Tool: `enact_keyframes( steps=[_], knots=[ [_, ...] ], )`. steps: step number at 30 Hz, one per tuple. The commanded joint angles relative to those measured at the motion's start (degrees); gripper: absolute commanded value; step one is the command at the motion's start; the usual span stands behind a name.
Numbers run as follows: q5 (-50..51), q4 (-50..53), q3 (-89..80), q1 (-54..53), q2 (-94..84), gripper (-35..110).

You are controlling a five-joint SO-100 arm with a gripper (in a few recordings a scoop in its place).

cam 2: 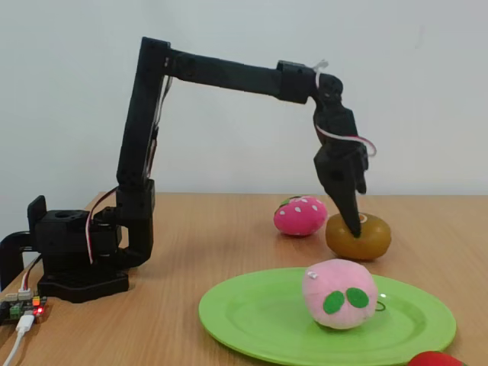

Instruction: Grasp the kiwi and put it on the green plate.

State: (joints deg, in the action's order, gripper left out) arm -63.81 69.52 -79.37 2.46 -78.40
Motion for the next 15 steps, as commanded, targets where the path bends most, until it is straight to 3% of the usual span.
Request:
enact_keyframes(
  steps=[1,15],
  knots=[
    [-1.2,-0.3,2.4,0.0,0.2,55],
    [-0.5,-0.8,3.2,0.2,4.2,52]
  ],
)
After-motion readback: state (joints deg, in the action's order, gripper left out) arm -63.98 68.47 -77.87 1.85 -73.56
